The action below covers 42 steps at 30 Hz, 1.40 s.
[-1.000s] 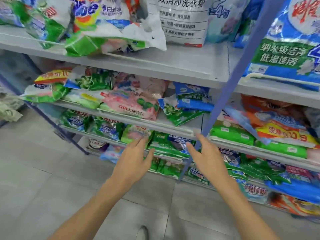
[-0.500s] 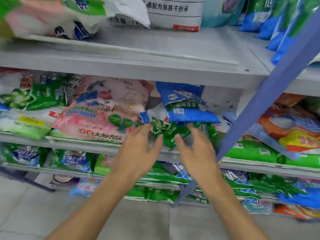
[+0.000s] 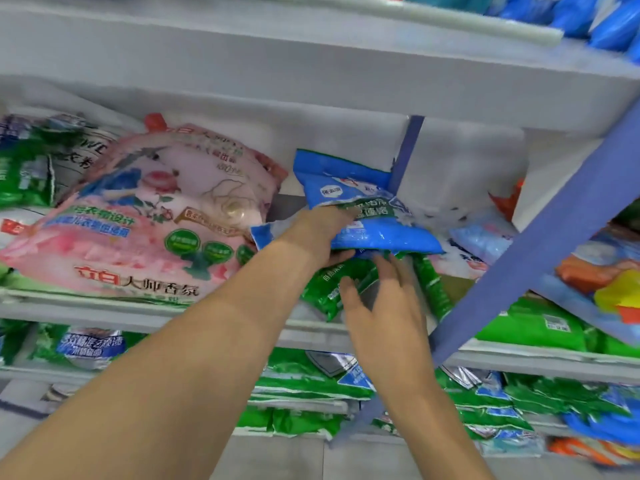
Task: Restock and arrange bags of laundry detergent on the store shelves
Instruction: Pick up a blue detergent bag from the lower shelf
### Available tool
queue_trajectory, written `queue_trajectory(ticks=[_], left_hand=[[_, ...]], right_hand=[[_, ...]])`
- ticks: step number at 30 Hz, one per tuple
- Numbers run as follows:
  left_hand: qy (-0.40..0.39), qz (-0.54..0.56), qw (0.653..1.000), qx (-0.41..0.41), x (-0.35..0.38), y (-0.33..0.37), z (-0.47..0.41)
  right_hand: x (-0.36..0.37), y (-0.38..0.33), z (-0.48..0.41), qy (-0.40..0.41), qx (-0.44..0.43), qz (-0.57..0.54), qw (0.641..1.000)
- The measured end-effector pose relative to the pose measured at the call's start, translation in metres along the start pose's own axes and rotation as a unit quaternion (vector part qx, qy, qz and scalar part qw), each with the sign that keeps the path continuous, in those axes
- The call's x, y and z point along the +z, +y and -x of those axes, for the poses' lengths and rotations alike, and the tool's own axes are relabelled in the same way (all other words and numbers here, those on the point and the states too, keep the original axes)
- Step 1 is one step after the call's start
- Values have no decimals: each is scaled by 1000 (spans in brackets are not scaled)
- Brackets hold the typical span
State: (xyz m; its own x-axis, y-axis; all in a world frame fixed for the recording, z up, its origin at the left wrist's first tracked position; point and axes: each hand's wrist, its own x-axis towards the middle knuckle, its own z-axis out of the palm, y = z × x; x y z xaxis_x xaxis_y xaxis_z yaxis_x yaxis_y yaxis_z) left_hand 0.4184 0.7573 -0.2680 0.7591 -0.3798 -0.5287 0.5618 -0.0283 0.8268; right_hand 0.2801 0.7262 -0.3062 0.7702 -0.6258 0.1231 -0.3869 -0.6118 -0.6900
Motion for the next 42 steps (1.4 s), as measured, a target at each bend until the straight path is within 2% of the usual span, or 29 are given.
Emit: queue_trajectory(ticks=[3,5,7,10,12,14,17,22,26,29,32,37,42], left_hand=[[12,9,1000,27,-7,-4,-3],[20,13,999,37,-17,-4,3],[6,20,999,27,-31,-3,19],[-48,16,999,11,-58,-9,51],[-70,22,997,21,-76,-12,70],[-93,32,995,21,-94,-15,85],[-89,45,995,8,-121,-25,108],[-139,54,989,-18,-147,-49,147],[-113,75,990,-26,-149,-62,193],[-85,85,993,-21,-146,-65,232],[-90,76,993,-7,-138,-61,272],[-121,46,992,12,-114,-46,324],[-139,26,989,43,-78,-27,350]], right_hand=[[-6,0,4,-20,64,-89,994],[-12,-4,2,-14,120,-181,976],[-13,-3,-8,-7,198,-259,945],[-10,-6,-18,16,302,-388,870],[-9,-4,-19,21,302,-443,844],[-12,-5,-15,-16,279,-510,813],[-18,-3,-6,-173,242,-571,765],[-34,-20,20,-305,275,-508,757],[-59,-30,52,-318,277,-487,765],[-86,-37,85,-327,275,-496,756],[-119,-42,120,-343,264,-500,750],[-179,-57,155,-339,240,-511,753],[-228,-71,160,-239,238,-516,787]])
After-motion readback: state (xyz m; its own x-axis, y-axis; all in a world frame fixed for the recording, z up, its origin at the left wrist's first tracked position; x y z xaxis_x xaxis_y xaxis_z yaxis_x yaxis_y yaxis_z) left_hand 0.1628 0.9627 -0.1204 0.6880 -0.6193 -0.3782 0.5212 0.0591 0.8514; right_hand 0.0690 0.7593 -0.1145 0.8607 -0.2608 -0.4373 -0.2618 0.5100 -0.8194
